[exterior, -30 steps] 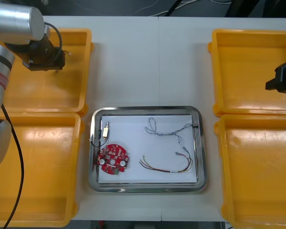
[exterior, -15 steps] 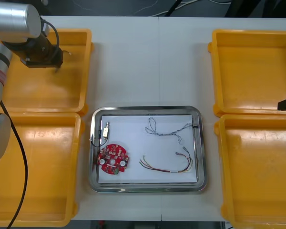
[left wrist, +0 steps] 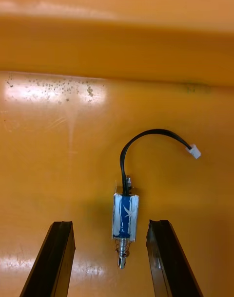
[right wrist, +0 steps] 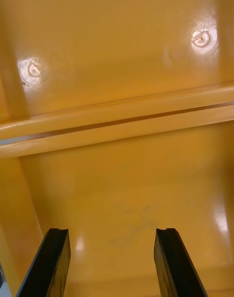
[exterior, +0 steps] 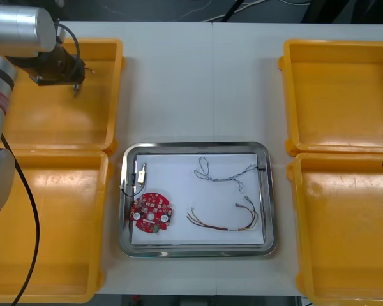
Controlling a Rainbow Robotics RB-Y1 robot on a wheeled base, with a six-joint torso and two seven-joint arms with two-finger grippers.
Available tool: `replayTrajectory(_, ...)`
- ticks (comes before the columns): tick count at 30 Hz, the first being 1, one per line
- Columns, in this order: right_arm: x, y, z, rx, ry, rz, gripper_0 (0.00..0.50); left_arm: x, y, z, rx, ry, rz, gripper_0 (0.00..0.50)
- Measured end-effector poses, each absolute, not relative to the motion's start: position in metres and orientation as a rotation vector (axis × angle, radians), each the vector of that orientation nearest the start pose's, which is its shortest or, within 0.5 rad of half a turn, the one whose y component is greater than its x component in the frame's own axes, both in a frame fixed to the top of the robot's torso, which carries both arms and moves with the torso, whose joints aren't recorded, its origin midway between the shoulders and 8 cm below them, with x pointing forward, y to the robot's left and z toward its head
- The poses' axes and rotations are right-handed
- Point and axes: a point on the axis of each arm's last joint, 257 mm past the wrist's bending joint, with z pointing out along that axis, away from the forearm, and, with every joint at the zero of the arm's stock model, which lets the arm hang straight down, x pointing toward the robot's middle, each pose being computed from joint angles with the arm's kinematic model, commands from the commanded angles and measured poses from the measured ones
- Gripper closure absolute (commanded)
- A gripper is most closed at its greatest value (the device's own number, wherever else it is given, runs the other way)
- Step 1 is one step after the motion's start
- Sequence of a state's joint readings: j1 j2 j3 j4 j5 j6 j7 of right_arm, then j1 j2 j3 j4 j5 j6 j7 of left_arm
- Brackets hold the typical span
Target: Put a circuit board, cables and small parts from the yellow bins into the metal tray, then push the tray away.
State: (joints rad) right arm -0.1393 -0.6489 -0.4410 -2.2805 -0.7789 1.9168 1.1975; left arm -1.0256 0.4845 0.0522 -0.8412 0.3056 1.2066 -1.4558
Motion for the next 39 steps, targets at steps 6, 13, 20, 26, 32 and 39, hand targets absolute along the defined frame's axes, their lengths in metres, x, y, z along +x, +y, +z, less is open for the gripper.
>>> replayTrajectory(6,0.372,-0.371,-0.15,0.246,2.552,0.091,0.0,0.674,0.329,-0.153,-0.151,2.399,0.053,0.061)
replayTrajectory(13,0.372,-0.37,-0.15,0.243,2.553,0.094,0.0,0.677,0.322,-0.157,-0.143,2.384,0.039,0.06)
replayTrajectory(20,0.372,-0.37,-0.15,0.243,2.552,0.094,0.0,0.678,0.324,-0.16,-0.144,2.377,0.041,0.062)
replayTrajectory(26,0.372,-0.37,-0.15,0.243,2.552,0.094,0.0,0.673,0.33,-0.172,-0.152,2.39,0.051,0.074)
replayTrajectory(32,0.372,-0.37,-0.15,0.243,2.552,0.094,0.0,0.671,0.336,-0.18,-0.156,2.393,0.065,0.147)
replayTrajectory(39,0.372,-0.37,-0.15,0.243,2.552,0.094,0.0,0.67,0.337,-0.183,-0.158,2.393,0.066,0.5)
